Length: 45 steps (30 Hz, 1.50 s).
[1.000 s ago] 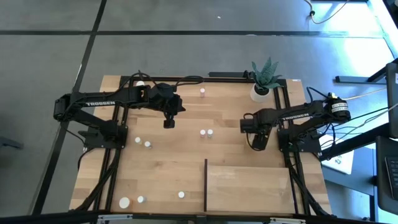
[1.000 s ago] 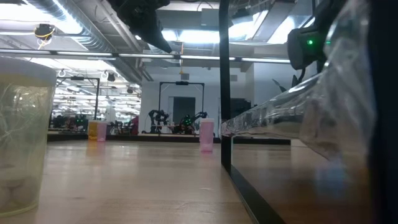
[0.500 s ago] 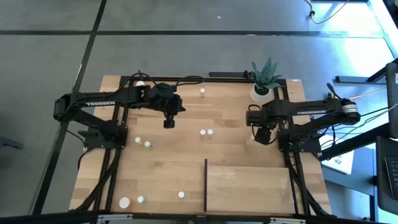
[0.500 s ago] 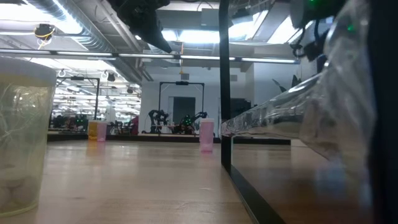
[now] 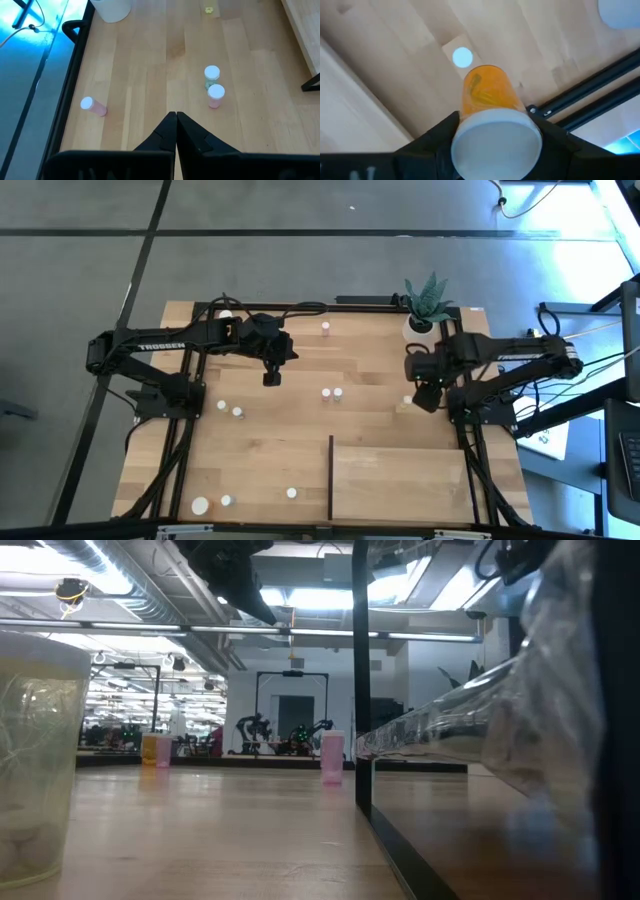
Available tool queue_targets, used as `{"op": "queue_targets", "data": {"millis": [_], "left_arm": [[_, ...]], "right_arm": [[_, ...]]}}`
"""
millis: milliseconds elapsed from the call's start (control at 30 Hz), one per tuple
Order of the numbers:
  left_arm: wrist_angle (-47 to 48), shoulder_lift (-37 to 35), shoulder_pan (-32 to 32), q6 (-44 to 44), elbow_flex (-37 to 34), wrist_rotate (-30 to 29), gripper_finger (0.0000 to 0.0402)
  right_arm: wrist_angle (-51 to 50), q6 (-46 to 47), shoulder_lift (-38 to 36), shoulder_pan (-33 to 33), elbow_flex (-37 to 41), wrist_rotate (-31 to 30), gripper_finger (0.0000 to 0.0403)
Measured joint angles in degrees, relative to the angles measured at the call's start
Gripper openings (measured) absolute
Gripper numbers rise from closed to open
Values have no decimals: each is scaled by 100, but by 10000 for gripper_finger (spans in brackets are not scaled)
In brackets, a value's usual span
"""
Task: Pick and place medicine bottles onto shelf by color
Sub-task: Put the middle right orange pill bottle on the shelf
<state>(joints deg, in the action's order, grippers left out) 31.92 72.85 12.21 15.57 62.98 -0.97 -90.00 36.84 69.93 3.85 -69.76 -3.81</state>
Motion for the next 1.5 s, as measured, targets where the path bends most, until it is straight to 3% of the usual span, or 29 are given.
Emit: {"op": "queue_targets", "data": {"millis": [733,1000,1267,1500], "left_arm": [[-2,1,-2,0,0,0,0],[-98,1,0,-193,0,34,0],[-578,1,-279,-263,0,1681,0],[-1092,1,-1006,-170,0,1825,0]], "right_arm": [[-2,753,2,1042,-4,98,202],[-2,1569,2,1478,-4,632,202],[16,2769,4,2331,-4,934,202],[327,3753,20,3175,-5,960,202]]}}
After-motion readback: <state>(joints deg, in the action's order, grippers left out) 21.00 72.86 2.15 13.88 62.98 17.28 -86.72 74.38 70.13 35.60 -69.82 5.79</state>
